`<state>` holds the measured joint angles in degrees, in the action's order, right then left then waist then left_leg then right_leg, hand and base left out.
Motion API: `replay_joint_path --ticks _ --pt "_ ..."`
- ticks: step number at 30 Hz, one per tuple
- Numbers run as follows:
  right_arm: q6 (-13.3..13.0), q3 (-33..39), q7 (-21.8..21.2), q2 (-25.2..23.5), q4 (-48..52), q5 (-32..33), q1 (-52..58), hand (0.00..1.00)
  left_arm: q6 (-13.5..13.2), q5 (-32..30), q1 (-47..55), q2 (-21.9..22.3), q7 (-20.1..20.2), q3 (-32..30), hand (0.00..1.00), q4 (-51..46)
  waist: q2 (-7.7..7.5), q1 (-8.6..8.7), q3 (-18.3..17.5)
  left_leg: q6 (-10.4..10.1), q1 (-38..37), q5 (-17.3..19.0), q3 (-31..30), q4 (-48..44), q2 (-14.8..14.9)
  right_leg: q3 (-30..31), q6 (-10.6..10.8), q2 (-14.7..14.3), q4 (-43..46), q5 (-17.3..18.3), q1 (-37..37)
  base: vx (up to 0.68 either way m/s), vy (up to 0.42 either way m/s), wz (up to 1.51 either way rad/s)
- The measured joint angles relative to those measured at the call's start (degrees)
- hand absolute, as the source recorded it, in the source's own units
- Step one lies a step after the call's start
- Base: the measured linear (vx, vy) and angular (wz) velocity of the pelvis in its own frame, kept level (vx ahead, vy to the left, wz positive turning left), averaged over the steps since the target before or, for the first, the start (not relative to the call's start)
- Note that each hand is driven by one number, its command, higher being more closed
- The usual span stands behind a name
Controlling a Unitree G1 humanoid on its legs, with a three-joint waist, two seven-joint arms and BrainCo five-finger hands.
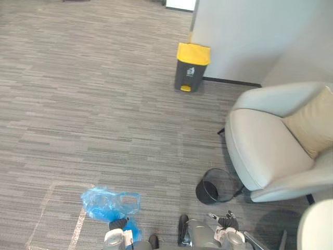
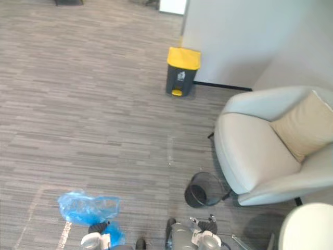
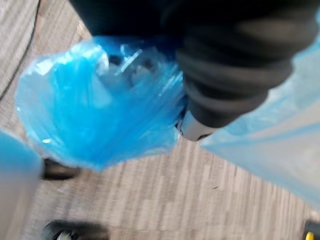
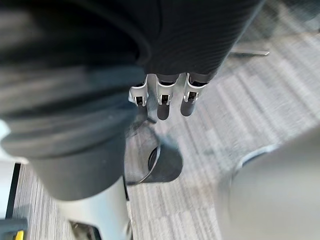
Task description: Gather rubbish on tea table into small bin, then transfer packed bag to large trash can.
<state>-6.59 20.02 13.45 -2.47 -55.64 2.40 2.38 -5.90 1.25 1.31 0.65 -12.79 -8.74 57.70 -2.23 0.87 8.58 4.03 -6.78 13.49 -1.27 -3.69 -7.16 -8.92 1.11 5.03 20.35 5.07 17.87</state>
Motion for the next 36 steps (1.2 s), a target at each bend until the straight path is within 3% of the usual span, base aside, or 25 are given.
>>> replay_joint_path --ticks 1,2,3,4,5,7,8,10,11,13,14,16,17,19,22,23,25,27,28,30,31,32,35,36 --pt "0.02 0.60 0.00 0.07 0.01 0.29 0.63 0.00 0.00 0.01 0.14 0.72 0.69 -1.64 1.00 -0.13 0.05 0.04 -0.85 -1.53 -0.46 2.68 -0.94 -3.19 0.31 0.11 -1.92 -1.22 -0.34 -1.32 -1.14 0.60 -0.089 0.59" --pt "0.30 0.48 -0.04 0.69 0.13 0.22 0.58 0.00 0.03 0.01 0.51 1.62 0.73 -2.13 1.00 -0.23 2.50 0.00 -1.60 -3.70 1.96 4.26 -0.35 -10.67 2.11 -1.11 -2.20 -2.21 -1.21 -0.36 -2.81 0.63 -0.057 0.50" --pt "0.31 0.37 0.04 0.67 0.36 0.24 0.35 0.00 0.04 0.00 0.44 1.78 0.79 -2.71 1.00 -0.32 2.76 0.13 -1.70 -4.42 4.25 4.46 0.23 -15.62 2.26 -1.56 -2.32 -2.22 -1.82 0.18 -3.87 0.65 -0.059 0.29" --pt "0.29 -0.38 0.01 0.85 0.94 0.24 0.01 0.00 0.08 0.00 0.00 2.52 0.72 -3.80 1.00 -0.68 3.52 0.28 -1.26 -7.15 9.05 3.30 2.26 -27.11 2.75 -2.09 -2.49 -2.62 -3.29 0.49 -5.98 0.74 -0.043 0.02" --pt "0.40 -1.82 0.02 0.97 1.01 0.29 -0.66 0.00 -0.04 0.01 -0.02 2.87 0.78 -4.88 1.00 -2.19 4.22 -0.95 -0.74 -11.14 16.25 -0.89 7.38 -45.52 6.65 -0.63 -3.20 -3.89 -6.51 0.91 -11.03 0.71 -0.051 -0.24" --pt "0.61 -3.72 0.06 0.02 0.73 0.64 -1.78 0.00 -0.01 0.03 -0.08 2.68 0.67 -5.55 1.00 -2.63 4.13 -1.83 -0.18 -7.66 18.98 1.20 11.38 -53.02 10.84 1.95 -4.20 -4.63 -9.57 1.59 -17.40 0.60 0.035 -0.56" --pt "0.62 -4.72 0.08 -0.67 0.75 1.08 -2.86 0.00 -0.04 0.07 -0.17 2.60 0.67 -5.46 1.00 -3.44 3.24 -2.40 0.35 -6.06 21.02 2.75 13.01 -51.96 12.63 3.20 -4.41 -4.04 -10.99 1.72 -20.32 0.50 0.080 -0.53" --pt "0.62 -4.46 0.17 -1.53 0.90 1.38 -4.16 0.00 -0.19 0.08 -0.87 2.88 0.69 -5.42 1.00 -4.41 2.45 -2.97 0.84 -5.76 24.07 4.56 14.50 -45.26 14.50 4.23 -4.64 -2.45 -11.04 2.03 -22.27 0.38 0.132 -0.51" --pt "0.61 -4.49 0.21 -1.79 1.00 1.56 -4.90 0.00 -0.35 0.04 -1.36 2.87 0.69 -5.34 1.00 -4.80 2.17 -3.30 1.17 -5.95 25.43 3.76 14.50 -35.88 15.25 4.71 -3.05 -0.86 -10.13 3.05 -23.17 0.48 0.254 -0.60" --pt "0.63 -4.47 0.22 -1.62 1.80 1.61 -4.42 0.00 -0.69 0.05 -0.96 3.38 0.73 -4.74 1.00 -4.23 4.21 -3.90 0.25 -7.48 25.35 -5.36 9.38 -17.79 16.43 6.49 1.29 -0.42 -9.28 7.13 -24.31 0.45 0.313 -0.52" --pt "1.18 -5.54 0.03 -1.19 1.57 1.53 -4.03 0.00 -0.62 0.14 -2.26 2.58 0.46 -5.69 1.00 -3.42 2.60 -4.17 0.62 -8.38 24.73 -8.29 11.19 -18.67 14.73 8.25 3.48 2.36 -9.29 9.72 -25.67 0.41 0.324 -0.26" --pt "1.42 -5.47 0.20 -1.54 1.55 1.24 -3.86 0.00 -0.96 0.11 -2.63 2.64 0.56 -5.39 1.00 -3.72 1.95 -4.29 0.42 -7.08 24.64 -5.74 11.96 -18.70 13.12 11.17 2.59 2.97 -7.42 8.78 -24.22 0.39 0.280 -0.18" --pt "1.53 -5.60 0.16 -1.66 1.53 0.83 -4.00 0.00 -0.69 0.12 -2.24 2.96 0.63 -5.36 1.00 -3.57 1.42 -4.36 0.45 -6.30 23.41 -4.03 13.47 -19.09 12.43 12.37 3.23 4.02 -5.00 7.95 -23.44 0.38 0.243 -0.41" --pt "1.63 -5.68 0.06 -1.75 1.43 -0.13 -3.43 0.00 -0.71 0.12 -1.83 2.76 0.55 -5.10 1.00 -3.81 0.67 -4.63 0.59 -5.20 19.32 -2.17 16.60 -19.07 11.84 15.15 5.17 5.50 1.09 6.73 -22.36 0.40 0.205 -0.67" --pt "1.56 -6.79 -0.08 -1.41 1.19 -0.20 -2.91 0.00 -0.06 0.12 -1.00 2.41 0.57 -3.53 1.00 -3.25 0.71 -3.84 0.37 -3.90 12.47 1.70 19.77 -17.99 11.64 17.28 10.76 5.60 25.78 0.54 -11.65 0.35 0.124 -0.53" --pt "1.62 -6.64 -0.03 -1.39 1.10 -0.21 -2.43 0.00 0.34 0.13 -1.75 2.57 0.55 -2.95 1.00 -2.45 0.73 -3.40 0.47 -3.82 9.70 2.95 20.01 -17.29 11.68 15.77 8.79 5.07 33.11 2.44 -7.64 0.42 0.079 -0.20" --pt "1.74 -6.45 0.00 -1.22 2.31 -0.32 -2.18 0.00 0.65 0.15 -1.62 2.60 0.51 -3.00 1.00 -1.87 1.19 -3.38 0.77 -4.58 4.39 4.25 21.65 -14.14 12.09 11.37 5.36 4.07 36.86 6.30 -1.55 0.46 0.023 -0.35" --pt "1.68 -6.15 -0.03 -1.17 2.73 -0.33 -2.55 0.00 1.26 0.17 -1.79 2.39 0.52 -3.04 1.00 -1.40 1.19 -3.21 0.82 -5.00 -0.29 5.16 22.67 -11.50 12.80 5.43 3.18 2.98 33.12 8.67 2.65 0.46 -0.053 -0.25" --pt "1.48 -5.76 -0.02 -1.17 2.91 -0.36 -2.53 0.00 1.29 0.15 -1.96 2.33 0.55 -2.87 1.00 -0.76 1.07 -2.61 0.75 -5.02 -3.31 5.15 22.65 -8.70 12.96 1.70 2.27 2.07 24.77 8.64 4.40 0.43 -0.107 0.18" --pt "1.36 -5.29 0.03 -1.18 2.93 -0.36 -2.91 0.00 1.26 0.12 -1.93 2.26 0.63 -1.93 1.00 -0.50 0.83 -1.63 0.64 -5.07 -6.06 5.13 21.64 -5.96 12.30 0.00 1.67 0.86 11.53 4.83 4.83 0.44 -0.130 0.44" --pt "1.48 -4.88 -0.08 -1.13 2.18 -0.25 -2.62 0.00 1.26 0.08 -1.90 1.80 0.70 -1.31 1.00 0.27 -0.46 -1.01 0.37 -5.32 -8.38 5.09 18.86 -4.28 10.48 1.11 -2.56 0.28 3.94 -4.09 4.28 0.57 -0.151 0.23" --pt "1.48 -4.40 -0.06 0.16 1.11 -0.92 -4.05 0.00 1.35 0.07 -2.25 2.66 0.70 -1.55 1.00 1.72 2.68 -1.37 0.54 -6.63 -9.02 4.25 16.37 -4.67 12.62 0.17 -3.22 -1.05 5.34 -2.78 3.57 0.56 -0.139 0.08" --pt "1.55 -3.14 -0.04 0.31 0.28 -2.39 -4.83 0.00 1.28 0.03 -2.38 3.04 0.84 -1.51 1.00 1.86 4.20 -0.80 0.53 -9.89 -8.78 0.50 11.03 -10.81 14.10 -0.81 -4.33 -1.85 9.06 4.06 1.41 0.55 -0.189 -0.02" --pt "1.61 -3.09 -0.05 0.29 0.29 -2.40 -4.63 0.00 1.28 0.02 -2.53 3.03 0.90 -1.56 1.00 1.80 4.32 -0.56 0.49 -10.92 -7.70 -0.15 9.99 -14.38 14.83 -1.36 -4.36 -2.13 8.64 4.77 0.11 0.47 -0.184 0.21"
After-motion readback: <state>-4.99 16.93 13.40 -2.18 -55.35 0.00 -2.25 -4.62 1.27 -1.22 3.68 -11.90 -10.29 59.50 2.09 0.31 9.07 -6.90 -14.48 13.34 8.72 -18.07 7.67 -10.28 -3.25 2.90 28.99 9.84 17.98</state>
